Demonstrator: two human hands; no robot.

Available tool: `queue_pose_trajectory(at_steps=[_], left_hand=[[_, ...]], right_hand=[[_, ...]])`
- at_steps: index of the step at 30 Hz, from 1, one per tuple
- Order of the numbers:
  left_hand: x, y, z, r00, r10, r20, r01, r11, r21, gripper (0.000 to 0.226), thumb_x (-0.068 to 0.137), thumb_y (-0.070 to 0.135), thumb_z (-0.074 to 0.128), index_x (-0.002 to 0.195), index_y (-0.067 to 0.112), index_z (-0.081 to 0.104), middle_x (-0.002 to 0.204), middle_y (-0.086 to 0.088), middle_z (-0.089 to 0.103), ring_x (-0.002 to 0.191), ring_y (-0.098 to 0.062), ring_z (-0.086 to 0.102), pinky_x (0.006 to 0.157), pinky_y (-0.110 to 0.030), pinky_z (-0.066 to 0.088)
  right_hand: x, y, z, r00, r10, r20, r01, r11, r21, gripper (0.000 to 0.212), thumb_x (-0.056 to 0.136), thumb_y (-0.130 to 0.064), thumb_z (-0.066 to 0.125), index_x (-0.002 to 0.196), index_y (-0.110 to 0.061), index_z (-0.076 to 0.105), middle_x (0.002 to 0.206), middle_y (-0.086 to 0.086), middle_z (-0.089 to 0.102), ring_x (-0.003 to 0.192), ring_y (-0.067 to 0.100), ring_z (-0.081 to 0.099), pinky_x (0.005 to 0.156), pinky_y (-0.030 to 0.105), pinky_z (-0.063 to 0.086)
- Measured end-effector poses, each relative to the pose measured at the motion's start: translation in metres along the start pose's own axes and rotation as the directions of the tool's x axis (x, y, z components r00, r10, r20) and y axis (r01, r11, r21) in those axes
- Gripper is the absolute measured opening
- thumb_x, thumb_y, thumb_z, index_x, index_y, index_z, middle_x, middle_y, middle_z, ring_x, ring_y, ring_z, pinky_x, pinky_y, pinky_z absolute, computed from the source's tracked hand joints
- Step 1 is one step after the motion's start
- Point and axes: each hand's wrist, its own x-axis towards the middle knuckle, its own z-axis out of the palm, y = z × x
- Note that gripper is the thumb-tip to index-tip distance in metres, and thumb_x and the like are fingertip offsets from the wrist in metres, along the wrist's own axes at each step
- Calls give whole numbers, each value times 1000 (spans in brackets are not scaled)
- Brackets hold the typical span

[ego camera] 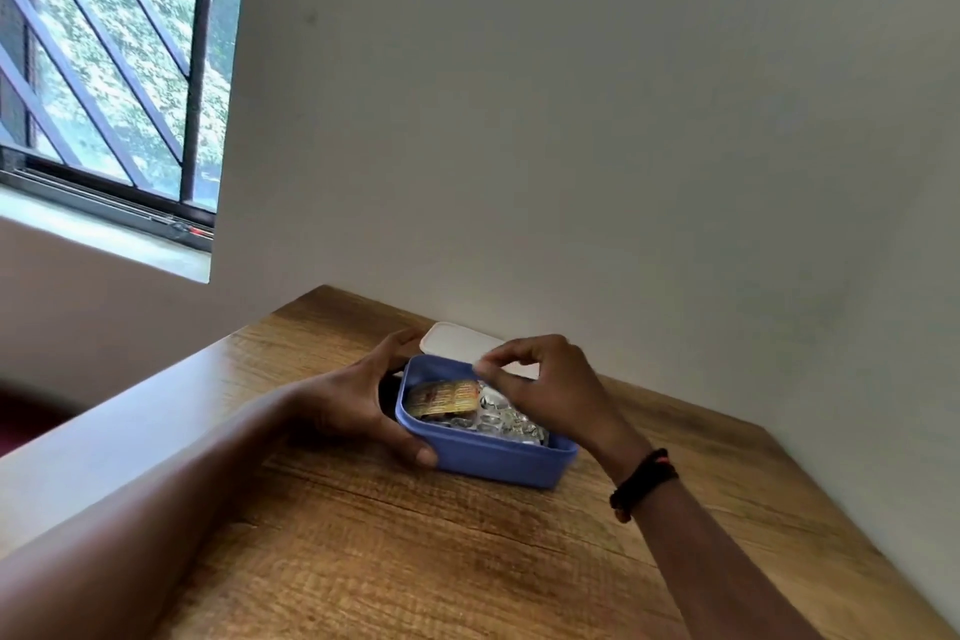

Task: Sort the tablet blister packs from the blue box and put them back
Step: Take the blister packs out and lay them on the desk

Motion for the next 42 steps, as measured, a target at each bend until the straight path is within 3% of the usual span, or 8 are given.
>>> queue_pose_trajectory(at_steps=[4, 13, 16, 23, 28, 31, 35, 42], left_hand=[[-3, 3, 1, 1000, 2, -13, -2, 1000, 12, 132, 45, 44, 94, 142, 51, 7, 147, 9, 39, 124, -7, 44, 102, -23, 37], [-6, 10, 2, 1000, -21, -13, 22, 999, 47, 138, 41, 51, 90, 148, 45, 3, 156, 0, 29, 139, -21, 36, 116, -46, 31], [-5, 9, 3, 1000, -26, -16, 27, 998, 64, 139, 40, 53, 90, 148, 45, 3, 156, 0, 29, 139, -21, 35, 116, -45, 32], [-4, 5, 2, 1000, -5, -10, 5, 999, 37, 137, 40, 54, 93, 147, 48, 8, 155, 4, 32, 139, -17, 36, 115, -47, 34], [-3, -1, 3, 1000, -9, -13, 9, 1000, 22, 137, 37, 58, 93, 145, 50, 11, 154, 5, 33, 136, -17, 40, 113, -47, 38], [-1, -2, 2, 1000, -5, -12, 5, 1000, 27, 136, 37, 58, 93, 145, 51, 12, 154, 6, 33, 137, -17, 39, 112, -46, 38], [-1, -1, 2, 1000, -3, -8, 4, 1000, 21, 135, 39, 55, 94, 146, 49, 12, 154, 5, 32, 137, -17, 39, 113, -46, 38], [-2, 4, 3, 1000, -7, -6, 8, 1000, 27, 138, 38, 55, 93, 149, 40, 13, 154, 3, 33, 137, -19, 39, 113, -46, 36]], right_hand=[[4, -15, 18, 986, 55, 160, -17, 973, -232, 54, 67, -65, 71, 107, -28, 70, 107, -10, 71, 98, 8, 64, 88, 34, 53], [4, -12, 21, 972, 83, 220, -48, 986, -159, 78, 63, -61, 77, 131, -33, 54, 124, -7, 63, 108, 10, 58, 90, 29, 47], [1, -11, 22, 982, 48, 183, -27, 993, -116, 72, 62, -56, 81, 126, -37, 54, 119, -10, 63, 109, 9, 56, 96, 36, 46], [-12, -9, 6, 1000, -24, -13, 25, 995, 97, 59, 65, -21, 88, 116, -28, 59, 93, -7, 59, 85, 5, 58, 74, 22, 50], [-32, 8, -20, 996, -14, -83, 39, 950, 310, 27, 71, -15, 85, 92, -26, 73, 83, -8, 73, 74, 5, 68, 68, 19, 56], [-49, 25, -31, 952, -140, -273, 201, 957, 209, 24, 70, -3, 82, 86, -20, 75, 85, -8, 72, 79, 5, 69, 72, 20, 57], [-59, 44, -44, 824, -446, -350, 397, 895, -204, 23, 70, 7, 79, 82, -11, 74, 92, -4, 65, 87, 1, 63, 78, 9, 47], [-62, 43, -65, 679, -574, -458, 495, 818, -292, 6, 83, -7, 72, 88, -9, 73, 101, 0, 65, 96, 12, 64, 80, 23, 52]])
